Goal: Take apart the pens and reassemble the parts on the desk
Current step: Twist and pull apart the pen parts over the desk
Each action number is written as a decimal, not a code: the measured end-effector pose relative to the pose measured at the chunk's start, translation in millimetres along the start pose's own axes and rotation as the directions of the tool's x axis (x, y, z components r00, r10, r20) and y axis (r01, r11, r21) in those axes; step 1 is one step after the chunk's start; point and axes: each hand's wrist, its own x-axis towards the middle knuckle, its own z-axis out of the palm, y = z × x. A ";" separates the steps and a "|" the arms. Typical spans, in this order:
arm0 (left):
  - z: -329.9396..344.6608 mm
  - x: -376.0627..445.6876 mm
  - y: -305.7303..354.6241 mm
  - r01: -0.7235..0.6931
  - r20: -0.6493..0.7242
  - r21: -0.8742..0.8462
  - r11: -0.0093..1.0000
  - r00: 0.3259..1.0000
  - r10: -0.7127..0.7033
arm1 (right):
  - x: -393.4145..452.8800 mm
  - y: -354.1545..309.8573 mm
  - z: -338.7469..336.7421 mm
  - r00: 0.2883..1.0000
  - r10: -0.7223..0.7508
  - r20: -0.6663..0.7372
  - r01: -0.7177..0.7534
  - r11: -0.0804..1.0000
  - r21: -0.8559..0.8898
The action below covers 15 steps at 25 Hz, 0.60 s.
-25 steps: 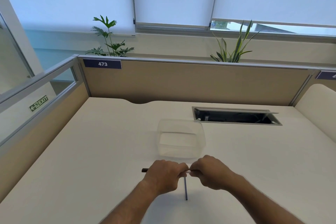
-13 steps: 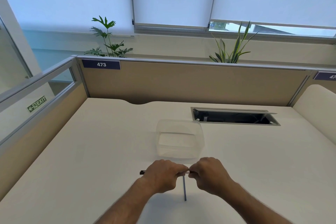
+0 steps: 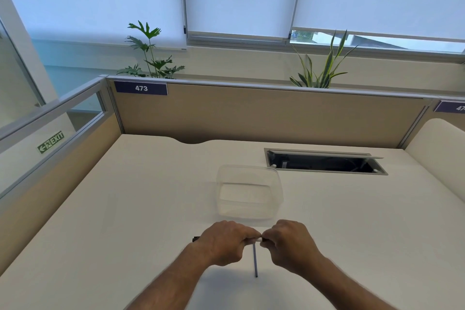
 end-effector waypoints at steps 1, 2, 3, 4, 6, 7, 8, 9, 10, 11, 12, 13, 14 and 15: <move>-0.1 0.4 0.2 0.000 0.004 -0.005 1.000 1.000 0.000 | -0.3 -0.1 0.1 1.000 0.000 -0.005 0.000 1.000 0.002; -0.2 0.4 0.3 0.001 0.009 -0.012 1.000 1.000 -0.001 | -0.5 -0.3 0.2 1.000 -0.002 -0.013 0.002 1.000 0.002; -0.2 0.6 0.0 0.002 0.014 -0.019 1.000 1.000 -0.002 | -0.8 -0.7 0.6 1.000 -0.003 -0.021 0.004 1.000 0.006; 0.0 0.7 -0.4 0.002 0.021 -0.022 1.000 1.000 -0.001 | -1.1 -0.7 1.4 0.999 -0.005 -0.032 0.005 1.000 0.012; 0.5 0.9 -1.2 -0.001 0.035 -0.030 1.000 0.999 0.002 | -2.0 -0.1 2.7 0.999 -0.005 -0.052 0.006 1.000 0.028; 0.8 1.0 -1.7 0.000 0.041 -0.034 0.999 0.999 0.002 | -2.4 0.1 3.0 0.998 -0.007 -0.059 0.009 0.999 0.035; 1.0 1.1 -2.1 0.001 0.044 -0.037 0.999 0.999 0.000 | -3.1 0.3 3.6 0.998 -0.011 -0.065 0.014 0.999 0.041; 1.3 1.4 -2.3 0.003 0.048 -0.042 0.999 0.999 -0.001 | -3.7 0.3 3.9 0.998 -0.016 -0.065 0.019 0.999 0.047; 1.2 1.7 -2.5 0.006 0.053 -0.047 0.999 0.999 -0.004 | -4.3 0.2 4.0 0.998 -0.021 -0.064 0.024 0.998 0.050; 1.3 1.9 -2.5 0.010 0.061 -0.052 0.999 0.998 -0.007 | -4.7 0.2 4.5 0.997 -0.024 -0.066 0.028 0.998 0.049; 1.4 2.2 -2.6 0.013 0.069 -0.056 0.998 0.998 -0.010 | -5.1 0.5 5.1 0.997 -0.028 -0.069 0.032 0.998 0.045; 1.4 2.6 -2.7 0.016 0.076 -0.061 0.998 0.997 -0.011 | -5.6 0.8 5.9 0.997 -0.034 -0.072 0.037 0.998 0.046; 1.2 2.8 -2.7 0.017 0.083 -0.069 0.997 0.996 -0.012 | -6.2 1.1 7.0 0.996 -0.038 -0.075 0.042 0.998 0.049; 0.8 3.2 -2.6 0.018 0.090 -0.078 0.997 0.996 -0.011 | -7.0 1.6 8.0 0.996 -0.044 -0.078 0.048 0.997 0.054</move>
